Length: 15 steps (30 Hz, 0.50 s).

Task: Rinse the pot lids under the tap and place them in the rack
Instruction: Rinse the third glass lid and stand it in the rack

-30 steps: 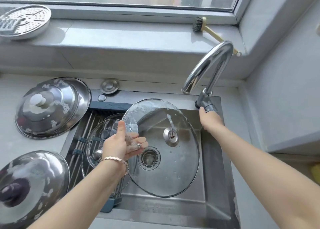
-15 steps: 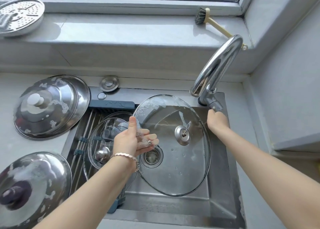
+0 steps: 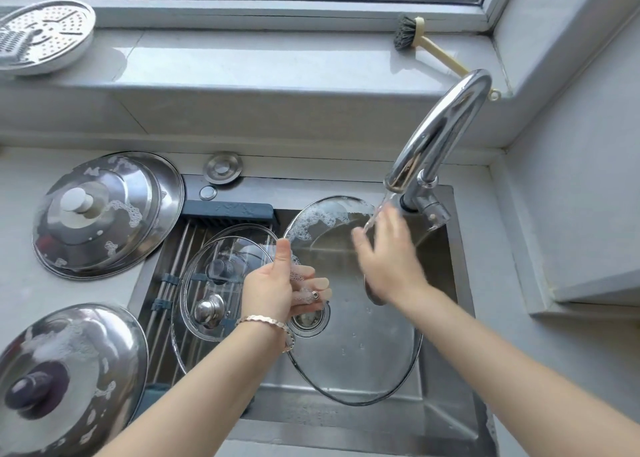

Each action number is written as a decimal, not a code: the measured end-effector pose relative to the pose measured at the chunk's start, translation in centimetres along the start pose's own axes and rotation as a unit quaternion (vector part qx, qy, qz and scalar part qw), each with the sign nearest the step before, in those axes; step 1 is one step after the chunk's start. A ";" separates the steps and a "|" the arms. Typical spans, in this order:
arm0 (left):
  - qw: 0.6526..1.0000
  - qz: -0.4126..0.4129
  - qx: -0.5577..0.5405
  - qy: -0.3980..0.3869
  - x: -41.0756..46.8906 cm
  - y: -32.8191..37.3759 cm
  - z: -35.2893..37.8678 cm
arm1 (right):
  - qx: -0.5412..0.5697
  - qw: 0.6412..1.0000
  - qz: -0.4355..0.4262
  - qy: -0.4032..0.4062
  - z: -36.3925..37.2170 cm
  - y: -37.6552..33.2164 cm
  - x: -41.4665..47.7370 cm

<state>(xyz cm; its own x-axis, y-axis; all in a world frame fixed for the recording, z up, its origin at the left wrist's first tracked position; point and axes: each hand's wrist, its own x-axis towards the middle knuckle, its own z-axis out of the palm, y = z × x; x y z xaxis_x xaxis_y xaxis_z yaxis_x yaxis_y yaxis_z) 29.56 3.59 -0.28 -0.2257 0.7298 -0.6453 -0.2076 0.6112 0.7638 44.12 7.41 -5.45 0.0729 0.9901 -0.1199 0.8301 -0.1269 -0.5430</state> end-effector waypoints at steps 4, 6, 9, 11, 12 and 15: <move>0.998 0.034 0.049 0.022 -0.3 -0.2 0.2 | -0.011 0.947 -0.316 -0.051 1.3 -4.1 -2.7; 0.998 0.035 0.049 0.019 -0.6 -0.2 0.0 | -0.009 0.954 -0.298 -0.040 1.3 -4.1 -1.8; 0.999 0.029 0.031 0.004 -1.1 -0.2 -0.2 | 0.030 0.994 -0.079 -0.073 0.8 -3.8 -0.7; 0.997 0.041 0.054 0.025 -0.9 -0.6 -0.5 | 0.021 0.985 -0.152 -0.080 1.0 -4.8 -2.5; 0.996 0.048 0.071 0.039 -0.9 -0.7 -0.7 | 0.013 0.970 -0.227 -0.086 1.5 -5.1 -3.8; 0.996 0.049 0.058 0.047 -1.0 -0.8 -1.0 | 0.006 0.961 -0.262 -0.090 2.2 -4.1 -3.9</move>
<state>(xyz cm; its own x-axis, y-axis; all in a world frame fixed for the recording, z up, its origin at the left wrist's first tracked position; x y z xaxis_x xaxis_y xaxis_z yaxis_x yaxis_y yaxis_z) 28.98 2.08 -0.26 -0.3288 0.7585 -0.5626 -0.0698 0.5746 0.8155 39.22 3.89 -4.56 -0.4506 0.8922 0.0319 0.7203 0.3844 -0.5774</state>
